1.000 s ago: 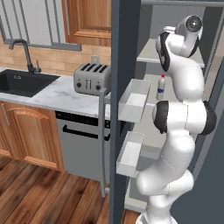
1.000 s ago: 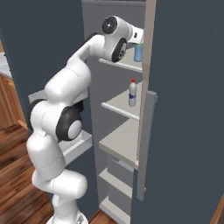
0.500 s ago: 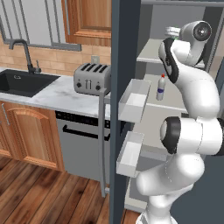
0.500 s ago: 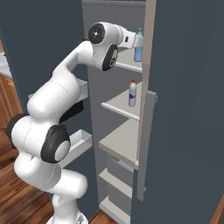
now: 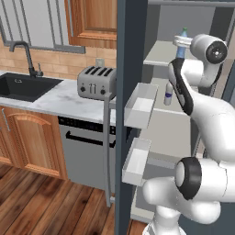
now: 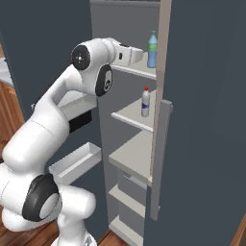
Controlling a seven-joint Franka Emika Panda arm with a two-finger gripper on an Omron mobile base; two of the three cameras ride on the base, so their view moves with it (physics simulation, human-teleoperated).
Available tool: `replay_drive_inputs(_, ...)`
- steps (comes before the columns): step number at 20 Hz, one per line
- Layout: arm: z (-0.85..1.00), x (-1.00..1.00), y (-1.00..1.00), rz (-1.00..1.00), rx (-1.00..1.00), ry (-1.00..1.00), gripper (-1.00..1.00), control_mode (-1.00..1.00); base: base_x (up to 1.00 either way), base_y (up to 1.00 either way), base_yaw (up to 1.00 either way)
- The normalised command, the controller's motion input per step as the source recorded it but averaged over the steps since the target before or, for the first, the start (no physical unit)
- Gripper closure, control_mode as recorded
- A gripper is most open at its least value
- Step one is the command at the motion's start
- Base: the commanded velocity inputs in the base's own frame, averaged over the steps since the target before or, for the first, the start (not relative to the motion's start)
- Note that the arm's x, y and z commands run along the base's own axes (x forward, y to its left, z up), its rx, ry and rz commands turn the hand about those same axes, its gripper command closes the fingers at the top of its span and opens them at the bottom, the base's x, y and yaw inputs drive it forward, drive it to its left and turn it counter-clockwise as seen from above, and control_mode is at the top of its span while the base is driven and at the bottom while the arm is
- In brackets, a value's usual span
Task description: Take the bottled waters from the counter and place them in the freezer to freeze. Close the freezer door after placing the bottles.
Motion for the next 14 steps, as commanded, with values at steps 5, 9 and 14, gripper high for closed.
replay_drive_inputs(5,0.38,-0.95,0.21,0.00,0.00,0.00,-1.00,-1.00,0.00,0.00,0.00)
replay_drive_inputs(9,0.35,-0.92,0.21,0.03,0.03,0.04,-1.00,-1.00,0.00,0.00,0.00)
replay_drive_inputs(14,0.19,-0.87,0.22,0.07,0.05,0.13,-1.00,-1.00,0.00,0.00,0.00)
